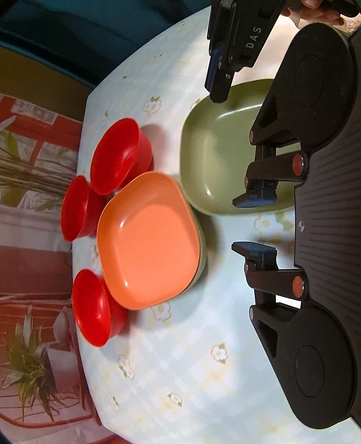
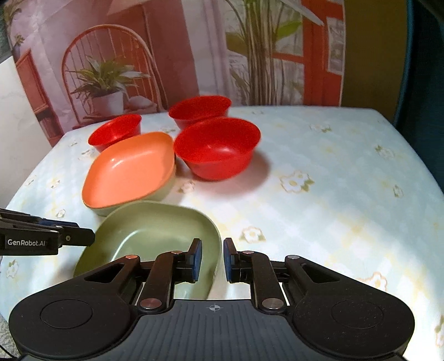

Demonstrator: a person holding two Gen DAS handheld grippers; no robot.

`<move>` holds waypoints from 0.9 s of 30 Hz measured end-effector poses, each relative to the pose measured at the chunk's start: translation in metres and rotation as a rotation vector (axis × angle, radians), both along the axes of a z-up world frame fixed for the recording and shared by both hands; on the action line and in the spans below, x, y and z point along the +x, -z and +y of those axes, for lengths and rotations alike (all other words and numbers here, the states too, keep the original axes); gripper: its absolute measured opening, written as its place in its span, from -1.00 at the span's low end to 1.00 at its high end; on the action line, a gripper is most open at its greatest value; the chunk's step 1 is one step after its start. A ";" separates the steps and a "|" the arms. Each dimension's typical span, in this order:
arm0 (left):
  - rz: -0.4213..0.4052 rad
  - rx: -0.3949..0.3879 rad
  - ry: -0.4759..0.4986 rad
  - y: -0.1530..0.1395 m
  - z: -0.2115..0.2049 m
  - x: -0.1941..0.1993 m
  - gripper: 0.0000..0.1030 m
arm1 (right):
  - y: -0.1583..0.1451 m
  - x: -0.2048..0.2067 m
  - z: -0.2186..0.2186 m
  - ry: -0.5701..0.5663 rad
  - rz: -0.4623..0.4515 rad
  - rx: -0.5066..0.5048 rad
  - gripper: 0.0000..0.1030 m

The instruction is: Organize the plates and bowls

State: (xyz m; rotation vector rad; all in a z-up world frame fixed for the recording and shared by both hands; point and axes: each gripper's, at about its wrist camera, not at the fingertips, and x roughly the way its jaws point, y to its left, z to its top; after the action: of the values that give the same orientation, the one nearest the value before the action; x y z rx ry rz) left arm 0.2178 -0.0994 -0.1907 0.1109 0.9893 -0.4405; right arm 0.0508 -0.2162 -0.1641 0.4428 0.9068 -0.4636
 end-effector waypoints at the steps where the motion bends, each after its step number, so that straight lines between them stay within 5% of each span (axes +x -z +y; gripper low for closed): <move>1: 0.002 0.001 0.005 0.001 -0.001 -0.001 -0.45 | 0.001 -0.002 0.000 0.003 -0.001 0.010 -0.70; 12: 0.054 -0.016 0.023 0.014 -0.002 -0.008 -0.46 | 0.005 -0.011 0.001 -0.003 0.010 0.075 -0.67; 16: 0.067 -0.039 0.027 0.016 0.000 -0.008 -0.72 | 0.004 -0.014 0.003 -0.013 0.009 0.087 -0.68; 27: 0.068 -0.067 0.032 0.016 0.004 -0.014 -0.73 | 0.002 -0.021 0.006 -0.027 0.016 0.101 -0.76</move>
State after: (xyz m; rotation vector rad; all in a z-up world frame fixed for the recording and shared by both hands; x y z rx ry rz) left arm 0.2034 -0.0957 -0.2070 0.0522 1.0397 -0.5090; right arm 0.0296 -0.2100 -0.1662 0.5193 0.9537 -0.3987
